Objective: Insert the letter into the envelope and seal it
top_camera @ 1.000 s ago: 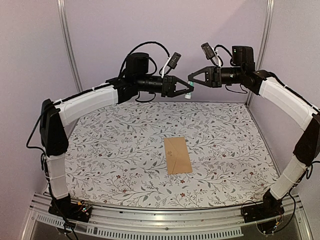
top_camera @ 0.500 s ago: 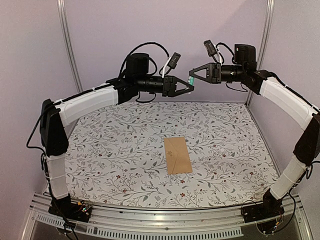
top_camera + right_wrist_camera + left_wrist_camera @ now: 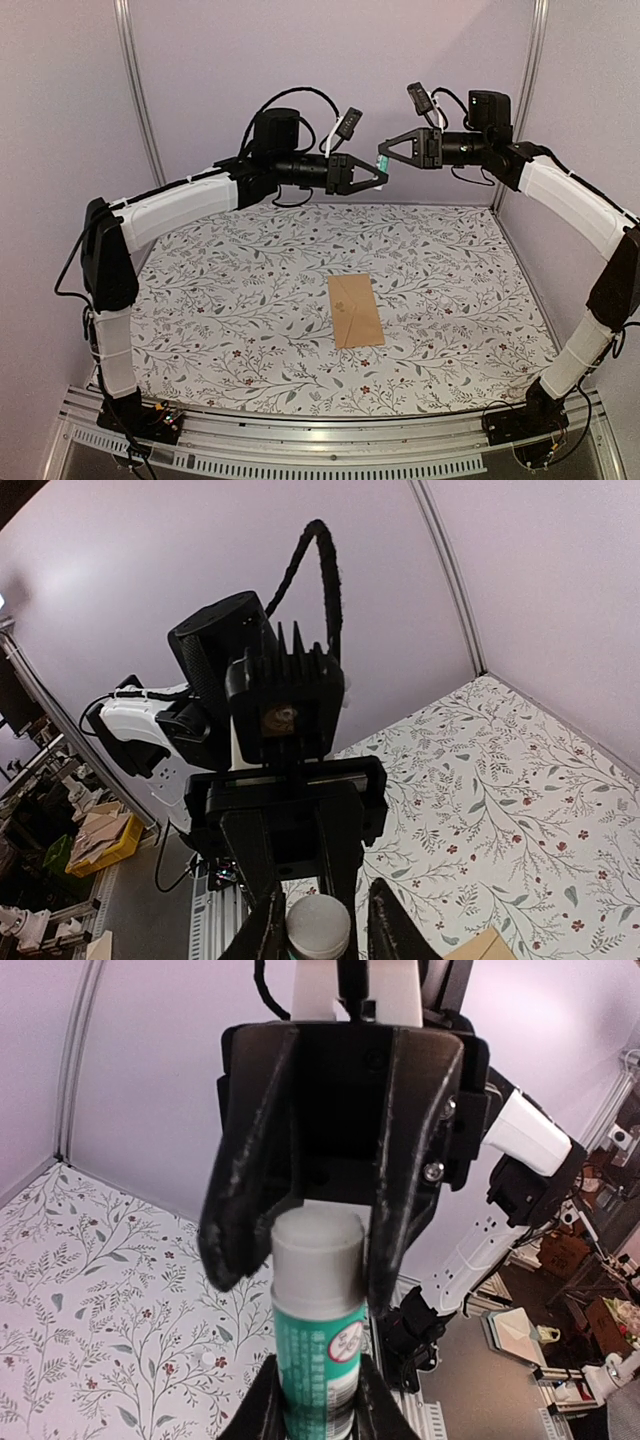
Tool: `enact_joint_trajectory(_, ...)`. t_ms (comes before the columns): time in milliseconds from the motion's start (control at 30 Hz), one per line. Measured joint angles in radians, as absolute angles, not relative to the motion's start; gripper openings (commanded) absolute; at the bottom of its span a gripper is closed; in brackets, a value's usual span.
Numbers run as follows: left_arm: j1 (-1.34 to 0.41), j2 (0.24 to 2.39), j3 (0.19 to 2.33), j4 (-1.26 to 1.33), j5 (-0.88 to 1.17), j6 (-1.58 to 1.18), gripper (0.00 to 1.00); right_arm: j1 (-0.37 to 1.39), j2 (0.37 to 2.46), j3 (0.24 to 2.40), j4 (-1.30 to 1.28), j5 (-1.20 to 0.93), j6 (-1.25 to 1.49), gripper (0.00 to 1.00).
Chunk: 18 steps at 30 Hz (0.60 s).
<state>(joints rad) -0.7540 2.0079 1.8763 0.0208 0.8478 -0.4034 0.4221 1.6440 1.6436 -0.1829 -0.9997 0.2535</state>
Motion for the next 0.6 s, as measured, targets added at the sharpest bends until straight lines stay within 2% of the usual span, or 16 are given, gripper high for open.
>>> enact_joint_trajectory(133, -0.754, 2.009, 1.876, 0.021, 0.848, -0.404, 0.11, 0.398, 1.644, 1.644, -0.178, -0.984, 0.251, 0.42)
enact_joint_trajectory(367, -0.754, 2.009, 1.849, 0.016, 0.840, -0.403, 0.11, 0.205, 1.598, 1.596, -0.242, -0.974, 0.201, 0.46)
enact_joint_trajectory(500, -0.754, 2.009, 1.815, -0.001, 0.817, -0.396, 0.10, 0.090, 1.565, 1.567, -0.396, -0.884, 0.034, 0.50)
enact_joint_trajectory(600, -0.754, 2.009, 1.783, -0.032, 0.794, -0.391, 0.09, 0.078, 1.549, 1.551, -0.519, -0.785, -0.131, 0.53)
